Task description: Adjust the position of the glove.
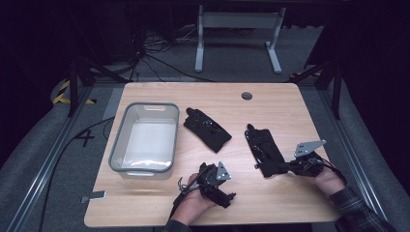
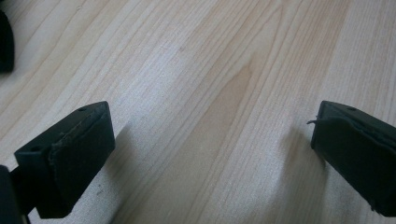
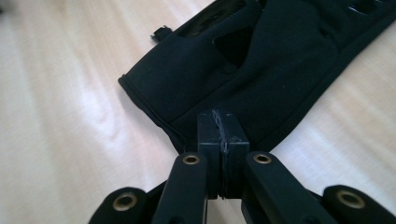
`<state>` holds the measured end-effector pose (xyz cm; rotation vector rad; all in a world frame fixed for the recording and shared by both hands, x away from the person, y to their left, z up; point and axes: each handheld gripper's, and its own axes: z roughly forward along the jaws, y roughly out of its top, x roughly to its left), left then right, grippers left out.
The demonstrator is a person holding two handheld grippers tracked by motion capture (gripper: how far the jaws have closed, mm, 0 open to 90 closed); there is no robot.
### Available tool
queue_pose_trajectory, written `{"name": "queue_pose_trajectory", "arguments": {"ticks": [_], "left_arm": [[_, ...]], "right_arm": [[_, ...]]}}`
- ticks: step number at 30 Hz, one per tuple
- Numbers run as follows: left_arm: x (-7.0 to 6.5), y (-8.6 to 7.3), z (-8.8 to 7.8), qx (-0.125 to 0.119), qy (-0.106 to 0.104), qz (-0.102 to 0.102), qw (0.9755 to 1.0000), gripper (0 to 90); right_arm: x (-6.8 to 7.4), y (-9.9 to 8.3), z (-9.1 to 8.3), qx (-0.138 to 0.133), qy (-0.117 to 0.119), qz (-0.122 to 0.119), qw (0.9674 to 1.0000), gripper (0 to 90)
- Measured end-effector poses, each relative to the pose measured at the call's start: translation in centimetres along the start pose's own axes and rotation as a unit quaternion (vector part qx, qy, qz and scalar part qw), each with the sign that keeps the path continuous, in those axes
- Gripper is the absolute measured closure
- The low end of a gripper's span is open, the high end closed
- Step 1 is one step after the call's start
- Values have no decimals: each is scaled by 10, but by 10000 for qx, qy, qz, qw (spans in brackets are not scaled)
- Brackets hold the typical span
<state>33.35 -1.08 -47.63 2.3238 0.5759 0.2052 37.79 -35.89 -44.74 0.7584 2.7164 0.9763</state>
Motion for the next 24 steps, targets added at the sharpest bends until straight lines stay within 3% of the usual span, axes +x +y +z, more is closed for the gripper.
{"name": "queue_pose_trajectory", "arguments": {"ticks": [10, 15, 19, 24], "left_arm": [[0, 0, 0, 0, 0, 0, 10000, 0], [0, 0, 0, -7, -1, -3, 10000, 0], [0, 0, 0, 1, -4, 1, 10000, 0], [0, 0, 0, 0, -7, -1, 10000, 0]], "right_arm": [[35, -17, -13, 50, 208, -166, 9996, 900], [43, -20, -16, 84, 232, -219, 9995, 900], [40, -12, -21, -52, 155, -280, 9995, 900], [25, 8, -17, -176, -35, -329, 9993, 900]]}}
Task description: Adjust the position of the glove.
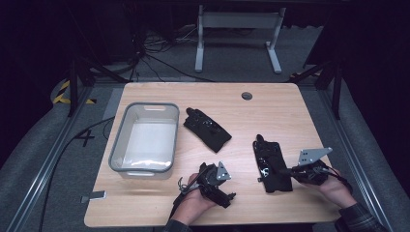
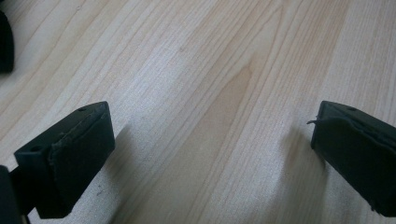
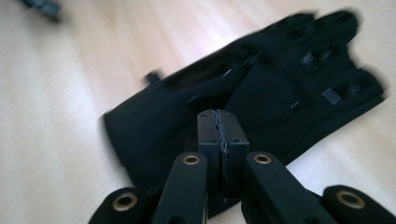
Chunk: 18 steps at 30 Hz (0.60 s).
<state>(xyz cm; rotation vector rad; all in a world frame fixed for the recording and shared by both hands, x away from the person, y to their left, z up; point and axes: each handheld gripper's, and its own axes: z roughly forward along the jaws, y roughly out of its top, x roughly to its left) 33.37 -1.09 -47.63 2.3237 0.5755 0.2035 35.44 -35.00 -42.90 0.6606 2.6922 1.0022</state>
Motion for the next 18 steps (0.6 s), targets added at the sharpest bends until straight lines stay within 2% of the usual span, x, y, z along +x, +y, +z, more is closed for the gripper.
{"name": "queue_pose_trajectory", "arguments": {"ticks": [4, 7, 8, 12, 18], "left_arm": [[0, 0, 0, 1, 8, 9, 10000, 0], [0, 0, 0, 1, 7, 9, 10000, 0], [0, 0, 0, 2, 8, 10, 10000, 0], [0, 0, 0, 0, -1, 3, 10000, 0], [0, 0, 0, 1, -1, 4, 10000, 0]], "right_arm": [[-17, 15, 12, -99, -43, 25, 9999, 900], [-24, 22, 19, -82, -51, -11, 10000, 900], [-29, 29, 27, -90, -48, -36, 9999, 900], [-35, 37, 38, -61, 4, -65, 10000, 900], [-41, 38, 54, 176, -5, -82, 9998, 900]]}}
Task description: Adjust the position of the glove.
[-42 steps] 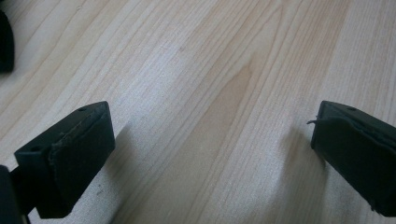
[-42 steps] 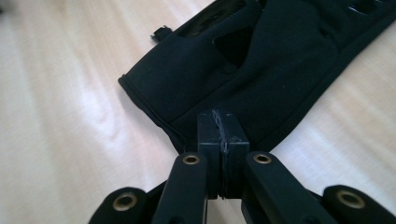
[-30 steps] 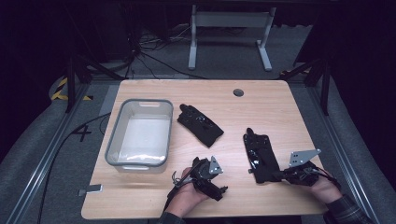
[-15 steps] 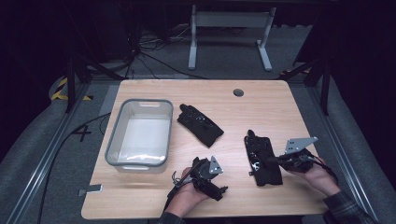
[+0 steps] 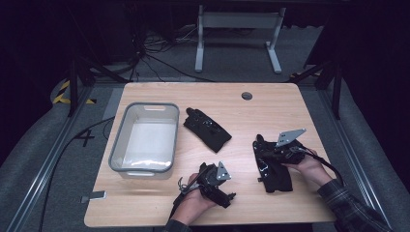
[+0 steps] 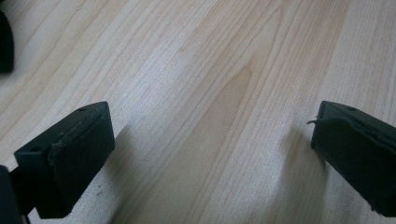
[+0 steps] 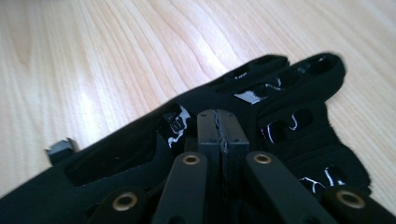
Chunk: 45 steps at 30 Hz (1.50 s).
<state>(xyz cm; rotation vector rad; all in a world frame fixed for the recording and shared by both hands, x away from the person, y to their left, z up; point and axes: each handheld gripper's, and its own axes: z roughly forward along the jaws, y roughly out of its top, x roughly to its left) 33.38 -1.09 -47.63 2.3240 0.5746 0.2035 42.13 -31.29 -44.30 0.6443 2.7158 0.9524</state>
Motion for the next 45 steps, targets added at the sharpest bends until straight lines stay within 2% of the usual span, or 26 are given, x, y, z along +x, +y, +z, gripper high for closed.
{"name": "queue_pose_trajectory", "arguments": {"ticks": [1, 3, 6, 18, 26, 31, 35, 40, 41, 43, 45], "left_arm": [[0, 0, 0, 1, 0, 0, 10000, 0], [0, 0, 0, 0, 0, 0, 10000, 0], [0, 0, 0, 1, 1, 1, 10000, 0], [0, 0, 0, -1, 6, -1, 10000, 0], [0, 0, 0, -1, 5, -2, 10000, 0], [0, 0, 0, -16, 4, -3, 10000, 0], [0, 0, 0, -15, 4, -3, 10000, 0], [-1, 0, 0, -17, 7, -4, 10000, 0], [-1, 0, 0, -16, 7, -3, 10000, 0], [-1, 0, 0, -17, 8, -4, 10000, 0], [0, 0, 0, 1, 8, 15, 10000, 0]], "right_arm": [[-1, -1, 2, 67, -7, -44, 10000, 900], [-1, -1, 3, 17, 30, 45, 10000, 900], [0, -4, 1, 21, -5, 52, 10000, 900], [13, -25, -17, 38, 17, 174, 9998, 900], [20, -32, -23, 38, 12, 172, 9998, 898], [18, -32, -30, -149, -14, 163, 9998, 785], [19, -38, -42, -298, -192, 191, 9992, 702], [16, -51, -55, -493, -283, 404, 9976, 627], [15, -61, -63, -570, -437, 546, 9959, 557], [15, -64, -65, -570, -494, 601, 9953, 533], [14, -75, -71, -588, -677, 734, 9933, 472]]}}
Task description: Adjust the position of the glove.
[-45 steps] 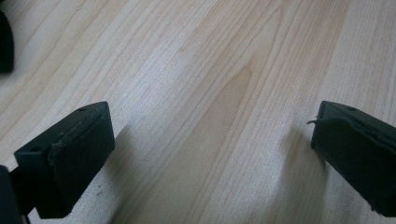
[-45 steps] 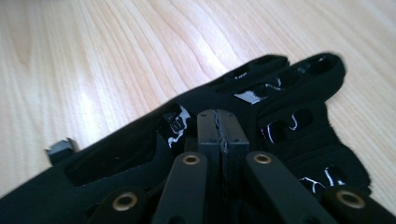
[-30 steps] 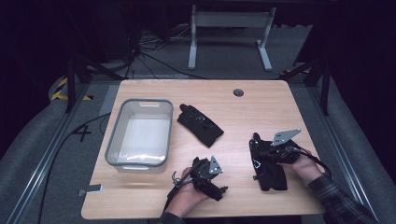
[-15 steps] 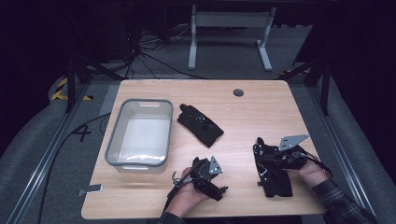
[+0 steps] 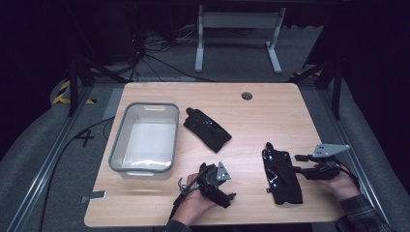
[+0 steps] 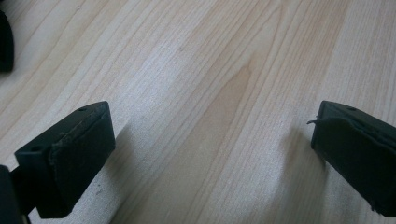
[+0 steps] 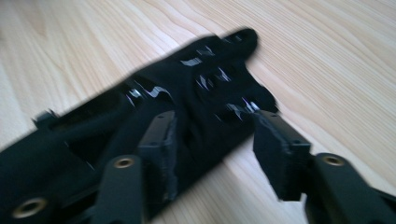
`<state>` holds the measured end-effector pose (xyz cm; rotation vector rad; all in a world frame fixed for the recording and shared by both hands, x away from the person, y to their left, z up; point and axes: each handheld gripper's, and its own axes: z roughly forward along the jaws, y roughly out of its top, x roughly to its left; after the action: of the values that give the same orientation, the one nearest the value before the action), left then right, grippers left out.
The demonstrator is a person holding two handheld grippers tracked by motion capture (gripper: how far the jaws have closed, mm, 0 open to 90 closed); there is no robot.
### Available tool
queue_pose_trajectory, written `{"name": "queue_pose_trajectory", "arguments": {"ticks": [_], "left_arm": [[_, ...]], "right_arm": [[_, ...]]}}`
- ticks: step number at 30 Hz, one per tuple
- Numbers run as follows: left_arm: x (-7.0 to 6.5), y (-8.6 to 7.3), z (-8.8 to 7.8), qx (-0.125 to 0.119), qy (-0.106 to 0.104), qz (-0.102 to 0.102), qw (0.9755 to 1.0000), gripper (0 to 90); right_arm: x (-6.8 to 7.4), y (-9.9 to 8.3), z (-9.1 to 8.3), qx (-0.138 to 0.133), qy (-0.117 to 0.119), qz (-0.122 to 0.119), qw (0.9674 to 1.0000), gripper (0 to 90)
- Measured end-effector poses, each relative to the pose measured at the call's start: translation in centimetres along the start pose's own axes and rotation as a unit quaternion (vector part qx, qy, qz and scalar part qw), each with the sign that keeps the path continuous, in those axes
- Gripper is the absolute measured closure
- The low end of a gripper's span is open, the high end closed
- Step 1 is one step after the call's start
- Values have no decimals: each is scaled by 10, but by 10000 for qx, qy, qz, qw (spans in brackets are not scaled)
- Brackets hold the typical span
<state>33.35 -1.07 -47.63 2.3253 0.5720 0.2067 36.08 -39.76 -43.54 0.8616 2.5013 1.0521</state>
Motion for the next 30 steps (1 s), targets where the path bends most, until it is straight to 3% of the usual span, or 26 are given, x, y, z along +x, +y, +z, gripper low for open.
{"name": "queue_pose_trajectory", "arguments": {"ticks": [3, 10, 14, 17, 21, 22, 26, 29, 30], "left_arm": [[0, 0, 0, 12, -10, 9, 10000, 0], [1, 1, 0, 47, 18, 36, 10000, 9], [1, 4, -4, 105, 20, -17, 9999, 72], [2, 5, -6, 134, 79, -49, 9999, 180], [3, 9, -9, 133, 127, -125, 9998, 390], [7, 12, -11, 93, 84, -268, 9996, 465], [16, 23, -14, 30, 197, -475, 9987, 739], [29, 33, -14, 79, 231, -655, 9976, 893], [32, 35, -12, 49, 230, -711, 9972, 897]], "right_arm": [[-4, -14, -8, -26, -213, 172, 9996, 386], [-5, -40, -9, 106, -408, 454, 9981, 192], [-4, -45, -7, 117, -444, 514, 9976, 155], [-4, -48, -6, -6, -444, 518, 9977, 127], [-4, -48, -5, -14, -438, 510, 9977, 125], [-4, -48, -5, -14, -440, 513, 9977, 125], [-4, -48, -5, -14, -441, 514, 9977, 125], [-4, -48, -5, -13, -440, 513, 9977, 125], [-4, -48, -5, -13, -440, 514, 9977, 125]]}}
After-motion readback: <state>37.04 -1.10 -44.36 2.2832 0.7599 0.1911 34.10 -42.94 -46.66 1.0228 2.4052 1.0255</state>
